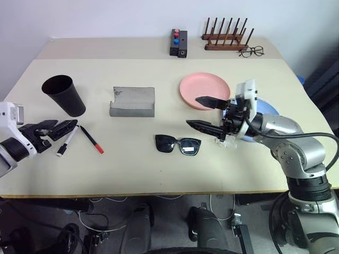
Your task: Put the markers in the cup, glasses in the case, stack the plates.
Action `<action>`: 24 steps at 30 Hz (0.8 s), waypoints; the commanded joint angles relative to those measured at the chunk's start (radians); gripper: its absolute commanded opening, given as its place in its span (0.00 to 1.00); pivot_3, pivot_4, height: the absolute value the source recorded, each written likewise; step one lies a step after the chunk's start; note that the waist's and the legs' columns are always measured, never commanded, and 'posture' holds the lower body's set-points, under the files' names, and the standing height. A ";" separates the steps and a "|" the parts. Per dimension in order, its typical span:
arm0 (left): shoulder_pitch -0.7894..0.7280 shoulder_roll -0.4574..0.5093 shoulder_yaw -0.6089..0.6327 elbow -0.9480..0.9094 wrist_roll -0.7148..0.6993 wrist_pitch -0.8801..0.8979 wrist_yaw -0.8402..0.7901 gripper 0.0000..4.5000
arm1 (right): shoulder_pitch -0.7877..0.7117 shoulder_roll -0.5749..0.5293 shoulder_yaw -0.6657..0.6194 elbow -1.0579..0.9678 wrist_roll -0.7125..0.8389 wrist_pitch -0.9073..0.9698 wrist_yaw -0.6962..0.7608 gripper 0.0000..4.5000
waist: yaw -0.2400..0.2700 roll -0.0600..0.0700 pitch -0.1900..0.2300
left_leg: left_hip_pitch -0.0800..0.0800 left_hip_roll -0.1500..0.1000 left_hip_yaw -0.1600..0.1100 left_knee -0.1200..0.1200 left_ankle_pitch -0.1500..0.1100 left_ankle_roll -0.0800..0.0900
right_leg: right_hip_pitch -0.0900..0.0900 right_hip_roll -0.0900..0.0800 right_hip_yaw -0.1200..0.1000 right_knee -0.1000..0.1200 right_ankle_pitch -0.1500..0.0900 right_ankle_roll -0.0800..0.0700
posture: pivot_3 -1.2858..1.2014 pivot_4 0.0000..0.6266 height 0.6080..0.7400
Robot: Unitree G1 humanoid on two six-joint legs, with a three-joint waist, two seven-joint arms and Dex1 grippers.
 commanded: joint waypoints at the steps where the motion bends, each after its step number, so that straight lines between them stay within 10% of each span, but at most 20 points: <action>1: -0.017 0.060 0.010 0.040 0.056 0.013 0.026 1.00 | -0.039 0.004 -0.002 -0.036 -0.030 -0.033 -0.004 0.96 | 0.000 0.000 0.000 | 0.000 0.000 0.000 0.000 0.000 0.000 | 0.000 0.000 0.000 0.000 0.000 0.000 | 0.52 0.24 1.00; 24: -0.524 0.233 -0.656 0.548 0.480 0.004 -0.335 1.00 | 0.046 -0.023 -0.038 -0.096 -0.044 -0.022 -0.018 0.96 | 0.001 0.000 0.000 | -0.002 0.000 0.002 -0.003 0.001 0.002 | -0.003 0.000 0.000 0.000 0.000 0.001 | 0.52 0.24 1.00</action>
